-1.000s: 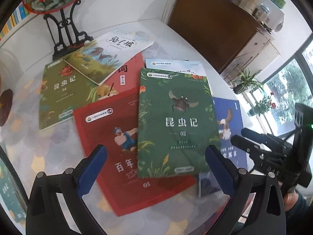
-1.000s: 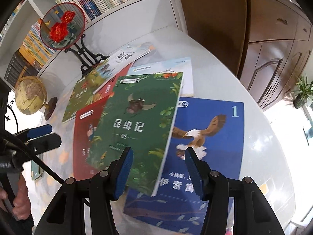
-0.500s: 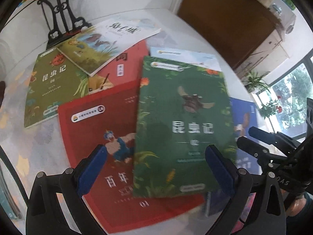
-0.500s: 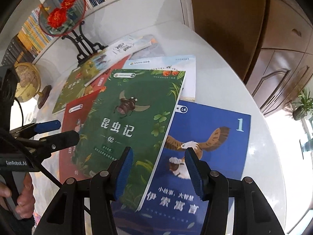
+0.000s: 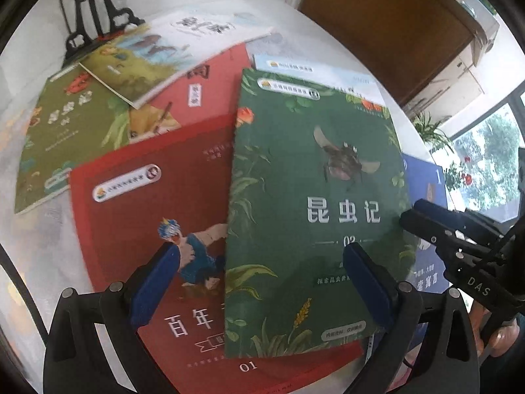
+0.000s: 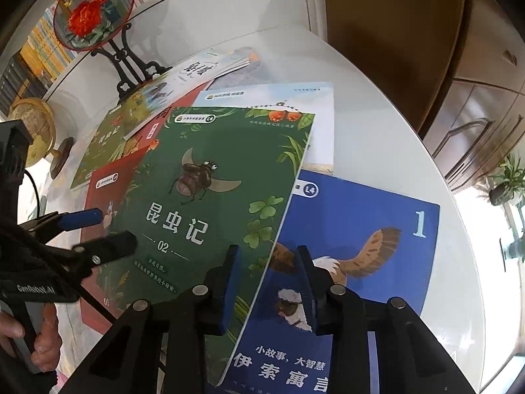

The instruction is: Organize books

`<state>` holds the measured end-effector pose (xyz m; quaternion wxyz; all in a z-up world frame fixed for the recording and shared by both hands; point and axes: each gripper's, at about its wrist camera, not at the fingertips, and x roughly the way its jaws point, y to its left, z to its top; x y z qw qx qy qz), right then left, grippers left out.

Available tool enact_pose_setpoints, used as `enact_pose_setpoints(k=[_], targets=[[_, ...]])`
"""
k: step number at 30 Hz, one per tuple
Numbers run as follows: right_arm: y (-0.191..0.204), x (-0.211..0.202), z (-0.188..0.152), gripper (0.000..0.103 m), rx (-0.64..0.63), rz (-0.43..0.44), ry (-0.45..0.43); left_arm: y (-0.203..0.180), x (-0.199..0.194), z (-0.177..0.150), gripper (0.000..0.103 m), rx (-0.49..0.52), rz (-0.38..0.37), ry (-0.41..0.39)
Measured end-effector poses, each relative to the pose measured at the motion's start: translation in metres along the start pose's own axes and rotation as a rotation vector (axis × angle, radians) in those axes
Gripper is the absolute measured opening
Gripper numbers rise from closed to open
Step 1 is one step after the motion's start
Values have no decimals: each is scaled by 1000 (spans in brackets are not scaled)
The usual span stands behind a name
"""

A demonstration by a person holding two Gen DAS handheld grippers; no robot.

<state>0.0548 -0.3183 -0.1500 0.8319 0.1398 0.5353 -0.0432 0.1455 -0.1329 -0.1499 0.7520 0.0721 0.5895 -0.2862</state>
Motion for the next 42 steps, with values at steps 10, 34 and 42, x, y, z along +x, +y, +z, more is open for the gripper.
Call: enact_pose_setpoints(k=[10,34,42], targets=[[19,6,2,33,-45,62,4,-10,4,-6,99,73,49,-12],[-48,11,9,39,309,374,-4,3,-35,1,101,-153,-540,-94],[-47,10,11,48,316,382,3,9,6,-8,101,-357,-784,10]])
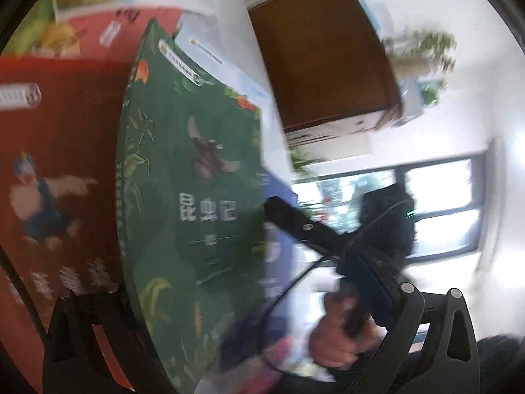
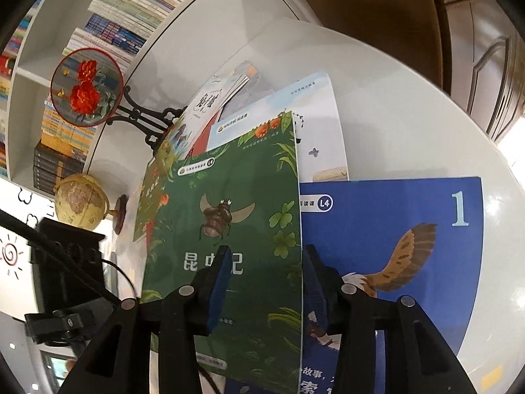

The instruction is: Organize books

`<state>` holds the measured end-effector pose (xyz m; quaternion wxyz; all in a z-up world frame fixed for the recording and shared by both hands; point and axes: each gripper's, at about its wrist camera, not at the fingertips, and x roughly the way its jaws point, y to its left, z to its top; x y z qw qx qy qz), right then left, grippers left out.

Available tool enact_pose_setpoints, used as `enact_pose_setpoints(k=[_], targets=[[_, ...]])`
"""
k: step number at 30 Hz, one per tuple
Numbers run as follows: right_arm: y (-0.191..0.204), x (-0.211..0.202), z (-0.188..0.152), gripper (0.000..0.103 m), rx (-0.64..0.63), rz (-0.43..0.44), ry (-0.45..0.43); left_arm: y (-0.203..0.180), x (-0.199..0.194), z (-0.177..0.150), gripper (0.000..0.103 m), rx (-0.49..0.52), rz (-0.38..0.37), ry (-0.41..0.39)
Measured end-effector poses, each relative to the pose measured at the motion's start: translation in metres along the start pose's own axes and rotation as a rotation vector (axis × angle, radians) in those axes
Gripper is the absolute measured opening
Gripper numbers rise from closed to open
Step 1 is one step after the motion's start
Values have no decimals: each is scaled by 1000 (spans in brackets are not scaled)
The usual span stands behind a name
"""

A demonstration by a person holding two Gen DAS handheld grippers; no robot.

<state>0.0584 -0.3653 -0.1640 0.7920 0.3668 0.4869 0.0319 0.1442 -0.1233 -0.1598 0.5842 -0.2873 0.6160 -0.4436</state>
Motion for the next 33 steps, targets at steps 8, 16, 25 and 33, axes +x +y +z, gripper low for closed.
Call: enact_pose_setpoints(k=[8,16,25,33], targets=[[-23,-2,-3,57,165,176,78,-29,-12,13,101,4,-140,-35],[-23,-1,1,57,210,189,46,-13,4,-3,84,21,316,-2],[-9,-3,-5,27,39,22,38,3,-5,-23,49,-64,359,35],[-2,-2,-16,16,-23,-80,-21,-3,5,-33,49,-7,555,148]])
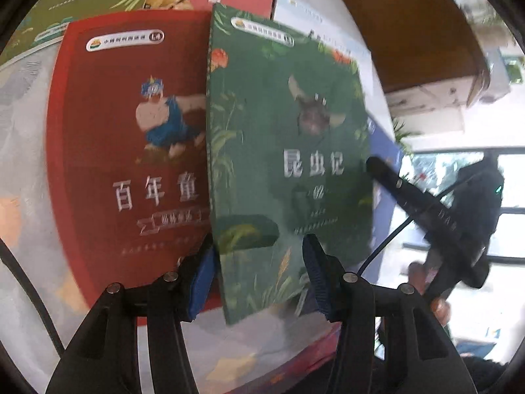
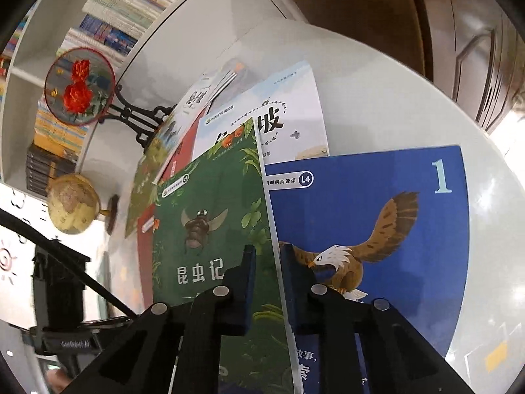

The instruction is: Organize books

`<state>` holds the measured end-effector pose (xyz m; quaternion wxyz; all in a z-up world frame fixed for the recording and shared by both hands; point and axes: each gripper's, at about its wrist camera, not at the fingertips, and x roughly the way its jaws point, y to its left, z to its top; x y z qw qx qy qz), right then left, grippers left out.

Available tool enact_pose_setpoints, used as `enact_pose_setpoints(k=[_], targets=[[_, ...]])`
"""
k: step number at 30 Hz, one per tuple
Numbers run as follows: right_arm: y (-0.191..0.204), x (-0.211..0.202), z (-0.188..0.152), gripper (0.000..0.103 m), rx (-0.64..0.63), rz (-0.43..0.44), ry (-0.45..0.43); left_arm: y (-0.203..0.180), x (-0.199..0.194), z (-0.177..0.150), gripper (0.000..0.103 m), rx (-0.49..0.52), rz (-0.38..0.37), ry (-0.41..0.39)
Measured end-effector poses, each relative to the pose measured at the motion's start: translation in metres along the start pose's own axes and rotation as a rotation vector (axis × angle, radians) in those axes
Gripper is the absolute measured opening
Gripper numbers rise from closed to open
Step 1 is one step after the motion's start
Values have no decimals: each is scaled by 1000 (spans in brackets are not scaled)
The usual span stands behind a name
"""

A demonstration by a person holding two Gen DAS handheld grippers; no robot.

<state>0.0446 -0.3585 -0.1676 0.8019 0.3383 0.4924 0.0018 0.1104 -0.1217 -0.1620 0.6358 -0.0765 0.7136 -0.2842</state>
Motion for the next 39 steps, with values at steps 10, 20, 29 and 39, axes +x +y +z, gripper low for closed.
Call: enact_pose_setpoints(k=[10,20,29,39], targets=[[14,-1,-7,16,-105,-98,18,-26,15,-23,78,131,152,-30],[13,-6,-19,17,-110,-82,33,-2,3,-46,102,107,245,-121],[16,-6,-22,19,-125,-87,37,6,6,-51,102,125,344,-129],[26,-4,-27,38,-162,-87,36,12,8,-44,103,146,401,-102]])
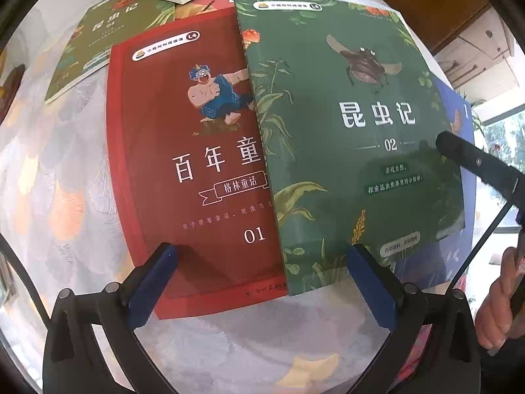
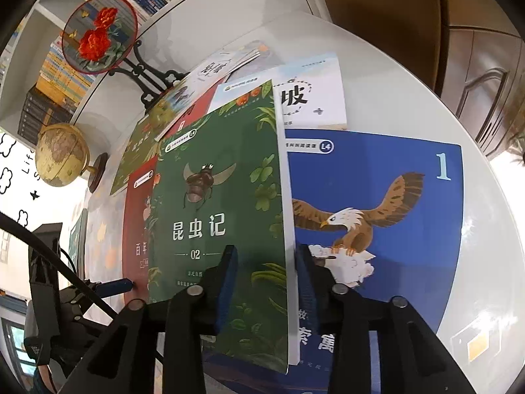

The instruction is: Organize books

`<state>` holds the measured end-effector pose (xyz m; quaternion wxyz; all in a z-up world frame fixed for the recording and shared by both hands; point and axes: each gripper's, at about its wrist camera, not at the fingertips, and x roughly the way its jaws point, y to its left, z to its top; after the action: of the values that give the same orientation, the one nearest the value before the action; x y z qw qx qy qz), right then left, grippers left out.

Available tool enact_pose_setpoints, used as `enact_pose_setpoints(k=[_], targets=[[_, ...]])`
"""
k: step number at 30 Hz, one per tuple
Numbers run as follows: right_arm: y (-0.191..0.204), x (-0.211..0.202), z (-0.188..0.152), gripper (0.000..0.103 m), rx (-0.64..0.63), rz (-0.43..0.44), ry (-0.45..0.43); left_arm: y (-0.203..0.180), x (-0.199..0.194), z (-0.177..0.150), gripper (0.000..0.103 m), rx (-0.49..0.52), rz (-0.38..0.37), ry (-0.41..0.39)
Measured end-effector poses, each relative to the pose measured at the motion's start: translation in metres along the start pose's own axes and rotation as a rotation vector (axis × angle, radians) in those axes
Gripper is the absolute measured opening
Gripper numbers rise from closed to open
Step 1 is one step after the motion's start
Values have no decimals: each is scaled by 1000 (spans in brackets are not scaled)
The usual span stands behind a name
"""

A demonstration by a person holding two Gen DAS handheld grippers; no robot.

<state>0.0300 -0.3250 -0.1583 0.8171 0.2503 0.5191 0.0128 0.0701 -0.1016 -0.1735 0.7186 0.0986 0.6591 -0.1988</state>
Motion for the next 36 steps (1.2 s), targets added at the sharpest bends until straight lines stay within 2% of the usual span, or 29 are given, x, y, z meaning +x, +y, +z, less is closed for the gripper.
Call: enact_pose_setpoints(k=[4,11,13,15,18,20,21,22,23,24,27,30,32,33,34,36], targets=[[3,1,-1,41,-13,-10,-3,-3,-5,2,103,0,4,-6],[1,1,0,41,0,4,1,-8,2,23,103,14,15,59],[0,0,0,41,3,9,2,-10,3,27,103,16,19,53],[-1,0,0,41,8,21,2,-11,3,26,103,25,24,22],[-2,-1,-1,42,-7,23,12,-12,2,17,103,39,18,-108],[-2,-3,-4,49,-41,16,24,-11,1,17,103,30,16,-125],[-1,-4,-6,57,-50,11,32,-9,1,17,103,18,11,-121],[-2,-6,-9,72,-59,-12,41,-8,1,18,103,8,6,-121],[-3,-8,-12,81,-67,-48,49,-7,1,19,103,0,3,-126],[-4,-8,-16,85,-79,-93,65,-8,1,18,103,1,3,-135],[-2,-15,-32,56,-133,-152,60,-6,0,17,103,2,-10,-158],[1,-17,-38,45,-145,-94,75,-2,-4,17,99,-8,-40,-189],[7,-15,-40,34,-166,-98,77,-4,-10,18,77,13,-72,-212],[11,-14,-41,24,-177,-72,84,-5,-13,16,70,22,-85,-214],[14,-12,-43,20,-181,-67,89,-6,-14,16,56,35,-106,-217],[18,-9,-45,19,-182,-35,98,-7,-14,18,55,35,-105,-219]])
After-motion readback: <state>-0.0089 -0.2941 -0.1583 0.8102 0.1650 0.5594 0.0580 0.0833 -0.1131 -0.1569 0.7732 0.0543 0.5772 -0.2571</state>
